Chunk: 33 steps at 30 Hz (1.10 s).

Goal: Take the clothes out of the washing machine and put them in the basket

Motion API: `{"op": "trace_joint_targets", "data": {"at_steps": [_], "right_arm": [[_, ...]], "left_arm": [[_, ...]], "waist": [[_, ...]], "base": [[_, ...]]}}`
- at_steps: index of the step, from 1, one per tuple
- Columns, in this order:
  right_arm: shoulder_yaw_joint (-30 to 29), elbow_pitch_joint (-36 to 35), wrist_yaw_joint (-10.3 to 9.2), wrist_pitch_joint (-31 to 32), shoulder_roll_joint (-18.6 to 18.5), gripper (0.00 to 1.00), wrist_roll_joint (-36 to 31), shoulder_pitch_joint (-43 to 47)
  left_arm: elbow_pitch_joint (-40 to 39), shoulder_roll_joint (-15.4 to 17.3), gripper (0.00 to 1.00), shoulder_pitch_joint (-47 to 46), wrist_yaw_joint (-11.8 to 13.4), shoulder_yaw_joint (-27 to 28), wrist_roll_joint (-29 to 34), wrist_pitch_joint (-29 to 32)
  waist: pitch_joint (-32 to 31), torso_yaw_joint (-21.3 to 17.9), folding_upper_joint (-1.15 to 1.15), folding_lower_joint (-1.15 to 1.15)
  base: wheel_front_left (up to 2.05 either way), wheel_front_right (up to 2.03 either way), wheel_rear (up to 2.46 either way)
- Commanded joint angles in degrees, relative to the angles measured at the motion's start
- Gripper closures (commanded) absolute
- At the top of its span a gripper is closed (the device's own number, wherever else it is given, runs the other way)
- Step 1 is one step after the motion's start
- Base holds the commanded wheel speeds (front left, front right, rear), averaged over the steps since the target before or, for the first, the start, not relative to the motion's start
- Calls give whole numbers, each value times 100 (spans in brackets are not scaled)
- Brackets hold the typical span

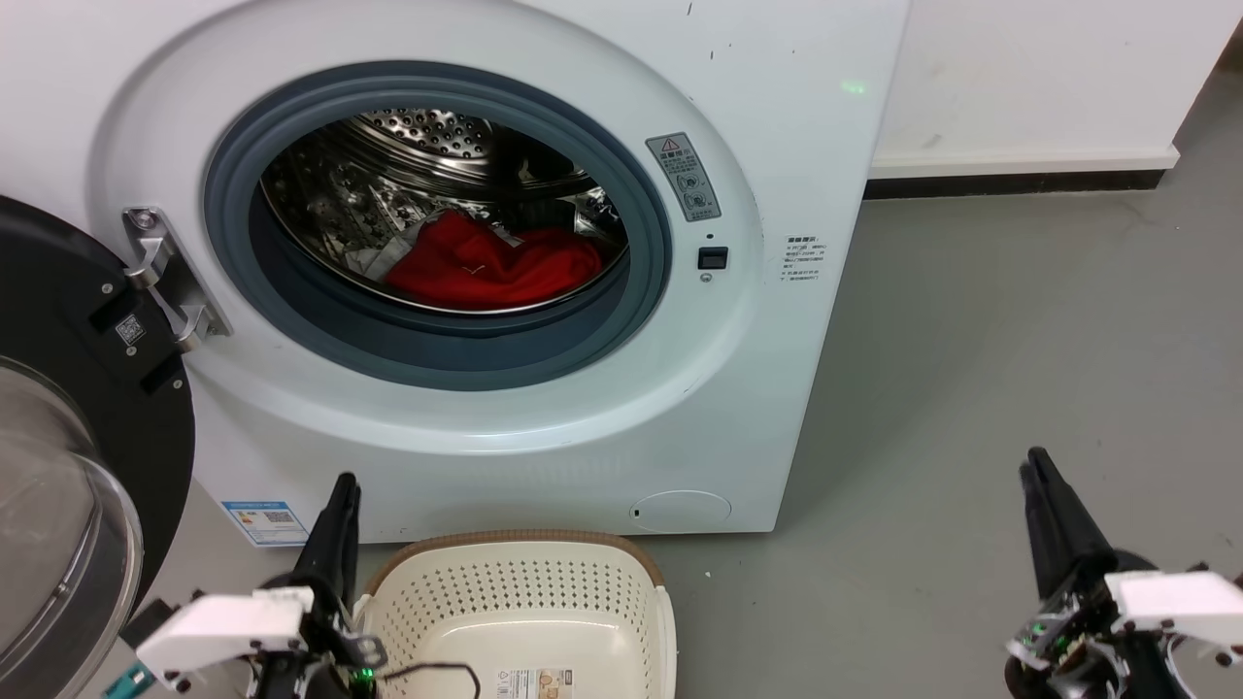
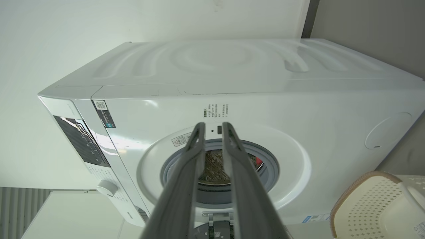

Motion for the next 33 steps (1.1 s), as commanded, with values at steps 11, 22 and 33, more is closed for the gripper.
{"op": "trace_joint_targets", "data": {"at_steps": [11,22,33], "right_arm": [[207,-312,0,-414,2,0,-420,195],[191,-635,0,-684,3,0,-1801,310],[207,-995,0,-945,4,0,-3471,442]], "left_arm": [[-230,-1,0,-14,-2,-295,156,-415],[-553,0,0,-22,-4,-295,1194,-687],[-735,1,0,-33,49,-481,2690,-949]], "waist": [[0,13,0,0],[-9,35,0,0],[-25,56,0,0]], "base": [[0,0,0],[0,0,0],[0,0,0]]}}
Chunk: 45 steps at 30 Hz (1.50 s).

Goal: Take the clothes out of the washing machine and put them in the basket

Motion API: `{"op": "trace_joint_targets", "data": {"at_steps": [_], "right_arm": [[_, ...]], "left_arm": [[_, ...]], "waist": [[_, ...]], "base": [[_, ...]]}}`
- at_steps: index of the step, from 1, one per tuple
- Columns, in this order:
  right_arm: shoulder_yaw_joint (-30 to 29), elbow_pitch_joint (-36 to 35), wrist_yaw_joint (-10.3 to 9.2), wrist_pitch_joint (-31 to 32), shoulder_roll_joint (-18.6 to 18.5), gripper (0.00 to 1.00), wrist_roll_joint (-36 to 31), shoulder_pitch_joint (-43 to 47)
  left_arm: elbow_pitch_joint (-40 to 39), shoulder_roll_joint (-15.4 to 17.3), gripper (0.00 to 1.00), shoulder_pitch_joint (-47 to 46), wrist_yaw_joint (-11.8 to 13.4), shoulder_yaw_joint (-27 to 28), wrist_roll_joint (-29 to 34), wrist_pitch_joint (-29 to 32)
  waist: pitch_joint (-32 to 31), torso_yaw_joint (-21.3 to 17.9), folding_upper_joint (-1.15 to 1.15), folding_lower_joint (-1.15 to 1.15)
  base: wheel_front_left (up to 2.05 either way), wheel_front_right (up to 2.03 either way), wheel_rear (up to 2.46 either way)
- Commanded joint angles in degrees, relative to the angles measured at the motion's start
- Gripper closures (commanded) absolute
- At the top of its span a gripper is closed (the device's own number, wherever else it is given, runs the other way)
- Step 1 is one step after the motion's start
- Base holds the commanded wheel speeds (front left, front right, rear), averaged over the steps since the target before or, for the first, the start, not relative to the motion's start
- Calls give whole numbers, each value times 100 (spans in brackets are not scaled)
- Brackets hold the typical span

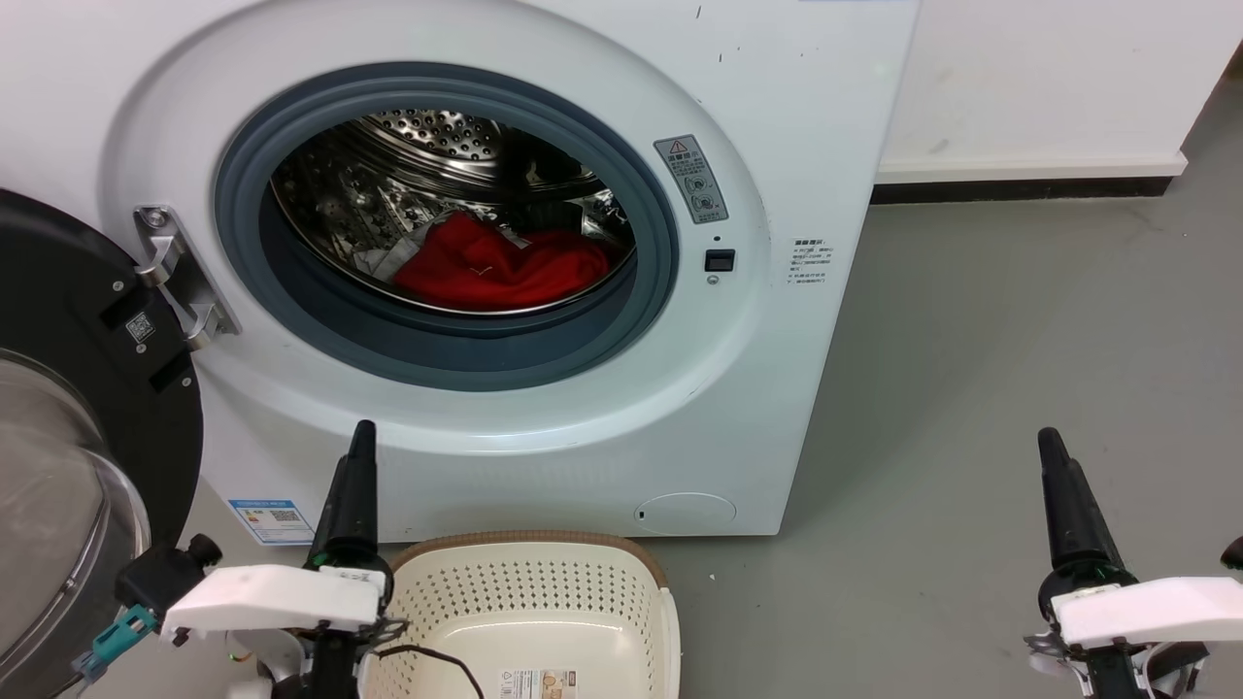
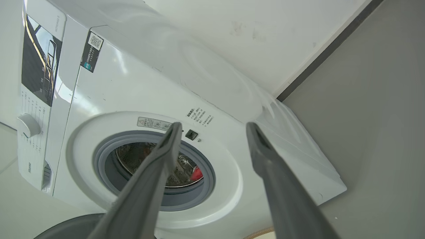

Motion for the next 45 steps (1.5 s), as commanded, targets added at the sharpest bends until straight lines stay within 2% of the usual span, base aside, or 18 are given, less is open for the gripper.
{"op": "trace_joint_targets", "data": {"at_steps": [1,7,15,26,45], "right_arm": [[16,-128,0,-52,-4,0,-222,-6],[56,-229,0,-169,-4,0,-1186,51],[82,-290,0,-296,-3,0,-2056,145],[60,-445,0,-297,-2,0,-2998,267],[131,-713,0,-310,1,0,-4477,455]], "left_arm": [[-124,12,0,-132,16,-53,212,-45],[-183,13,0,-151,79,-223,1016,-165],[-204,13,0,-170,166,-378,1966,-313],[-73,13,0,-176,240,-490,3058,-495],[110,64,0,-192,441,-558,4527,-778]], "waist": [[0,1,0,0],[1,7,0,0],[-12,12,0,0],[-37,32,0,0],[-54,68,0,0]], "base": [[0,0,0],[0,0,0],[0,0,0],[0,0,0],[0,0,0]]}}
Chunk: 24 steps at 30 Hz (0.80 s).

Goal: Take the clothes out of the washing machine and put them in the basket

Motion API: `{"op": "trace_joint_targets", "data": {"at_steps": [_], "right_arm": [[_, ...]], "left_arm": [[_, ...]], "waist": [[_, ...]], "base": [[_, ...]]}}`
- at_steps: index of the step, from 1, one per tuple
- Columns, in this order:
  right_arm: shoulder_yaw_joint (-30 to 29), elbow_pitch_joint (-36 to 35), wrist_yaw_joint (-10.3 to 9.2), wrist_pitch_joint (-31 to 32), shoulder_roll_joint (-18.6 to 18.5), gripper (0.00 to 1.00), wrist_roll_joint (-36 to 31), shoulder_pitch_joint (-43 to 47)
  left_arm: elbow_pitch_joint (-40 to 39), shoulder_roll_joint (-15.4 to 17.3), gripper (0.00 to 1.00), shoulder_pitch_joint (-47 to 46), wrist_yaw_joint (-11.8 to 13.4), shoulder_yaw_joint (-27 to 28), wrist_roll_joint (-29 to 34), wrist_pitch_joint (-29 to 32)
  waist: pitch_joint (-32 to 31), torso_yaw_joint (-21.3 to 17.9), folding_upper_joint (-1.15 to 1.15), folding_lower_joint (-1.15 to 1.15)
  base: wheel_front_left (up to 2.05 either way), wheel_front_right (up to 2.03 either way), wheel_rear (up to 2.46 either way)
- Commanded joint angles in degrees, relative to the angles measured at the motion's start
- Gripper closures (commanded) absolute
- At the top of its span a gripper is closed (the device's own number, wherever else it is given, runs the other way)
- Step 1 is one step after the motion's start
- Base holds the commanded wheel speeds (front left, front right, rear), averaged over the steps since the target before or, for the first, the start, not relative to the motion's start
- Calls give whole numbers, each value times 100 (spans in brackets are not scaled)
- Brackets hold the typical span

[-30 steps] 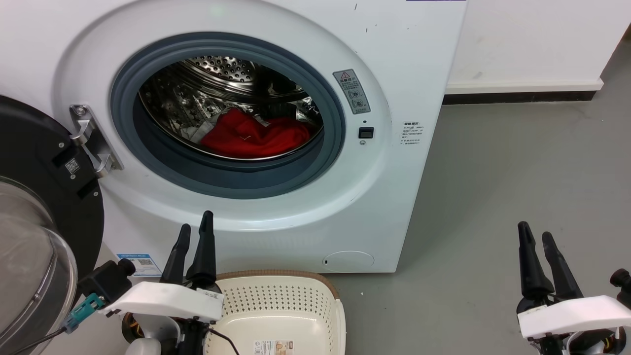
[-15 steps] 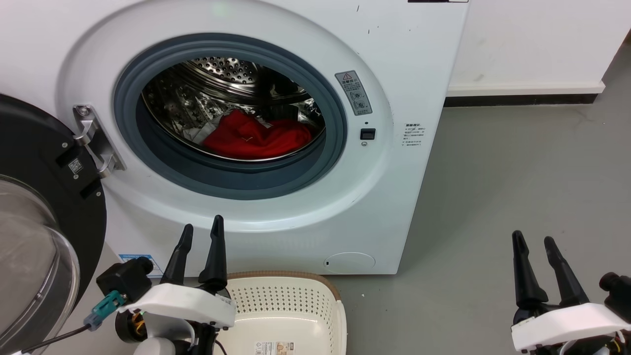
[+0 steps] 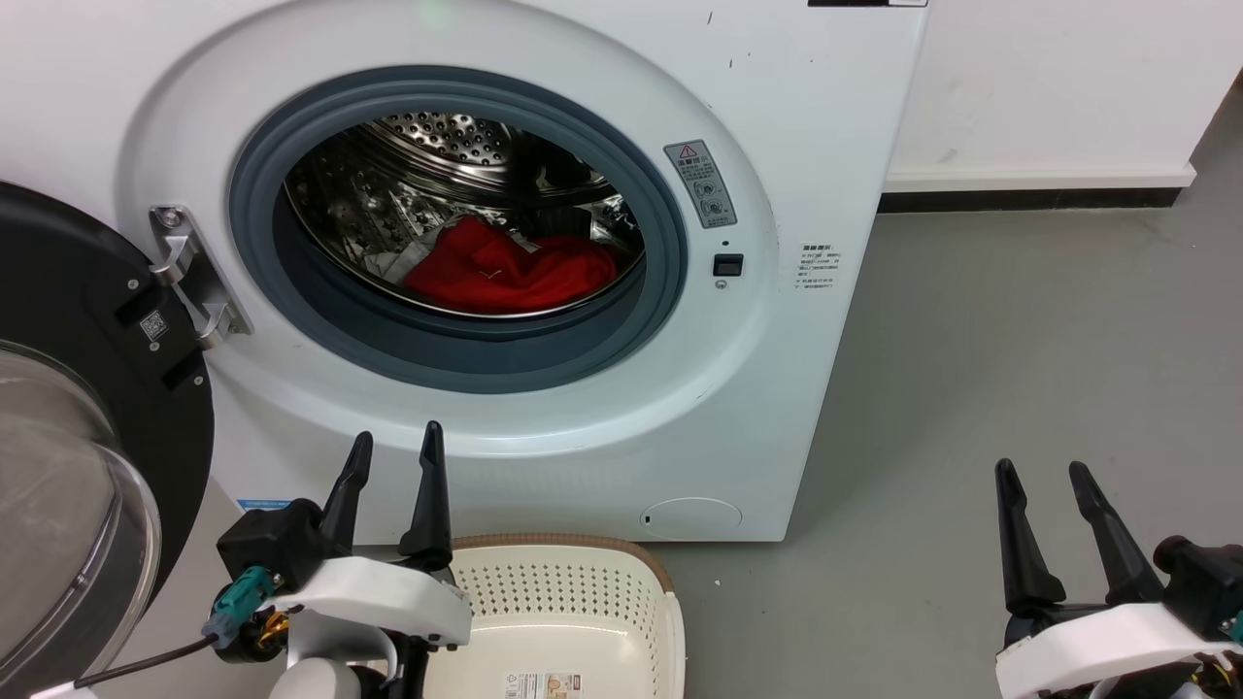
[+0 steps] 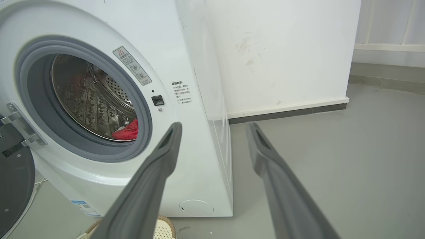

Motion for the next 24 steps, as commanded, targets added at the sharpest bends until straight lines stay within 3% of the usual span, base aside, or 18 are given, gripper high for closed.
{"op": "trace_joint_targets", "data": {"at_steps": [1,24], "right_arm": [[-5,-100,-2,-22,2,0,-166,18],[-2,-206,-2,-41,5,0,-1375,177]], "left_arm": [[-21,36,0,-75,26,-29,155,-58],[194,131,0,-89,215,-180,1355,-339]], "waist": [[-1,4,0,0],[-24,47,0,0]], "base": [[0,0,0],[0,0,0]]}}
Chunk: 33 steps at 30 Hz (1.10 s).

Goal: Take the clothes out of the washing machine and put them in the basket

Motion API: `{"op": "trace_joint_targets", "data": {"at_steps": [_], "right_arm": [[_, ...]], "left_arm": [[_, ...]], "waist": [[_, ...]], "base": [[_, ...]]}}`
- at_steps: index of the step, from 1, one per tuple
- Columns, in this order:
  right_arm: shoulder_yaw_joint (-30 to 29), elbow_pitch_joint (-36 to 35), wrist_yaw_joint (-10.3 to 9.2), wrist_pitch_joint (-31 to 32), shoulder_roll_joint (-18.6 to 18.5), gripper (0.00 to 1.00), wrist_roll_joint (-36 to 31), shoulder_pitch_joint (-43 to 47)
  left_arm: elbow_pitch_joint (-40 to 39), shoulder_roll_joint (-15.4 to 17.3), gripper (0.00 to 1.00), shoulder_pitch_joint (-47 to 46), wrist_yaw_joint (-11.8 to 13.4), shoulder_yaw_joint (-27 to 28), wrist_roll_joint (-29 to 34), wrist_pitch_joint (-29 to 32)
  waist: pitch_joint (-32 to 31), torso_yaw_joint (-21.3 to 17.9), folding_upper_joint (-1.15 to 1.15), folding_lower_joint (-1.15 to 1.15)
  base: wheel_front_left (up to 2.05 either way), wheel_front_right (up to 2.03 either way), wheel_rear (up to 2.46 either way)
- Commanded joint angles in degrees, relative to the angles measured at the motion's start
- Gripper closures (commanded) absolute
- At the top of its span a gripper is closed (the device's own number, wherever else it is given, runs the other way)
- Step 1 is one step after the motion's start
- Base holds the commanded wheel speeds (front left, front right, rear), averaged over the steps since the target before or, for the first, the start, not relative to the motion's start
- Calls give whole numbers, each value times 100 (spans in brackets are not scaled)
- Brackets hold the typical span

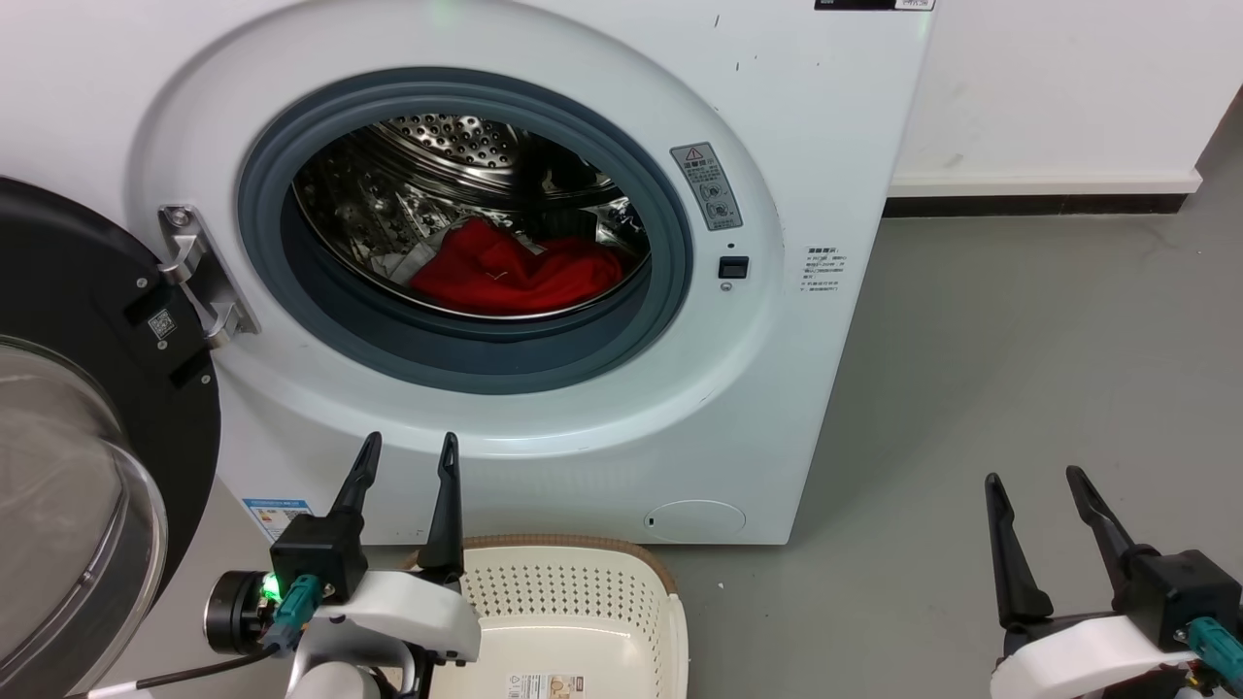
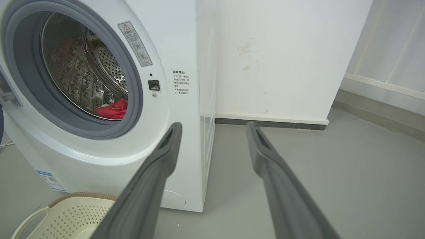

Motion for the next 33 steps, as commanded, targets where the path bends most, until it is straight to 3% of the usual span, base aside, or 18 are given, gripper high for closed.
{"op": "trace_joint_targets", "data": {"at_steps": [1,18,33], "right_arm": [[3,-57,-2,-23,5,0,-138,66],[3,-116,-3,-77,7,0,-822,149],[1,-24,-3,-72,8,0,-666,95]], "left_arm": [[7,40,0,-74,35,-18,148,-60],[124,49,0,-62,191,-35,809,-237],[173,18,0,-67,188,27,725,-230]], "waist": [[-1,7,0,0],[-12,67,0,0],[16,68,0,0]], "base": [[0,0,0],[0,0,0],[0,0,0]]}}
